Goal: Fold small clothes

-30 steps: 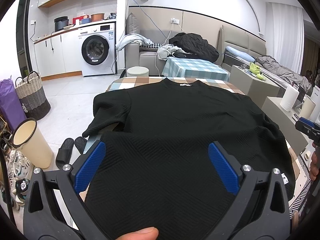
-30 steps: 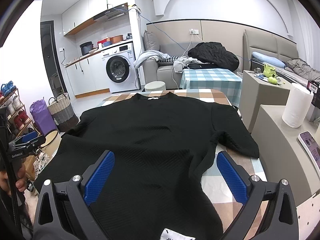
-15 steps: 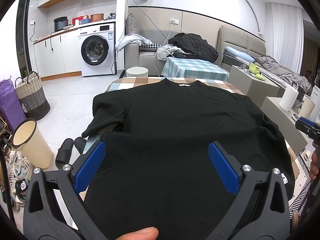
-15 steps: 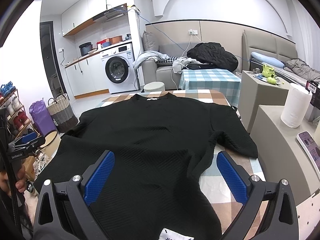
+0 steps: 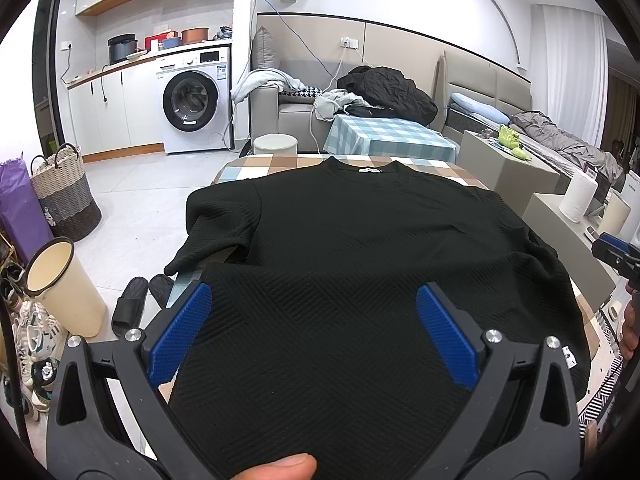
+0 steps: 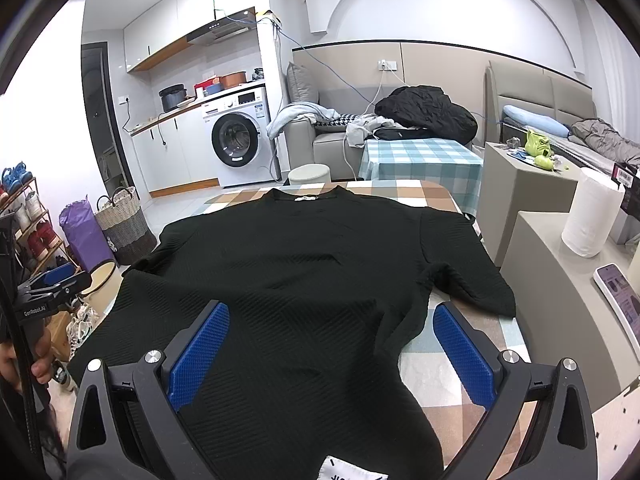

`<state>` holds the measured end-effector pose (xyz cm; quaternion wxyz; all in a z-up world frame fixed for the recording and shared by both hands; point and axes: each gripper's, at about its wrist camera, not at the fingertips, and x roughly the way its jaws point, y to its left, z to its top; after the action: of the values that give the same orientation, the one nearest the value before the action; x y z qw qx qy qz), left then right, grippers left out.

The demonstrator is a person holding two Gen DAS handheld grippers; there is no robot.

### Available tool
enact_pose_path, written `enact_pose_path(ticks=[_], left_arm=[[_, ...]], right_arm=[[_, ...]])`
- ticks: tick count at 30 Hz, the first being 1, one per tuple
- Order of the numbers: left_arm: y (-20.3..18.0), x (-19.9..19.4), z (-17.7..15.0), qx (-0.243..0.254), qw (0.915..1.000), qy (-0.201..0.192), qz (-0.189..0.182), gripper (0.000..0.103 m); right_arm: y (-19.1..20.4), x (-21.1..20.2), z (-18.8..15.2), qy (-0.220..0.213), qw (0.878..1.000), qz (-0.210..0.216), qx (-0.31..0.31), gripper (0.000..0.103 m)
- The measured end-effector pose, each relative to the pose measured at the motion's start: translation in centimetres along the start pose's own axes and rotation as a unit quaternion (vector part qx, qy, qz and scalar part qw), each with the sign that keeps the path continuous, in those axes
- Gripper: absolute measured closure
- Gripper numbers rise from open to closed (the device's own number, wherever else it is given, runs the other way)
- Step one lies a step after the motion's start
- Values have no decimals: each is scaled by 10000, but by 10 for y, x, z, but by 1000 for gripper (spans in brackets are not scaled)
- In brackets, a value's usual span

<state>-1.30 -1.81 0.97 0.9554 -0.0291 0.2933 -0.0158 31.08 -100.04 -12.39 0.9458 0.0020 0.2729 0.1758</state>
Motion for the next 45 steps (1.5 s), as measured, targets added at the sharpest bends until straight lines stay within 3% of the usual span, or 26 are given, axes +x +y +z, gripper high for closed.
enact_pose_path(ticks=[15,26,34,45], left_arm=[[-1,0,0,-1,10000,-2,1,1],[-5,5,-2,13,9999,85,-90,1],[13,20,-4,-236,9995,106,-181,1],[48,47,-7,-529,9982,272,117,1]], right_arm=[[-2,-1,-2,-27,9999,-94,68,0],[-16,11,-3,14,9993,152,337,0],[-19,22,-6,6,9996,51,287,0],[-67,39,-6,246,9891,145,1446,0]])
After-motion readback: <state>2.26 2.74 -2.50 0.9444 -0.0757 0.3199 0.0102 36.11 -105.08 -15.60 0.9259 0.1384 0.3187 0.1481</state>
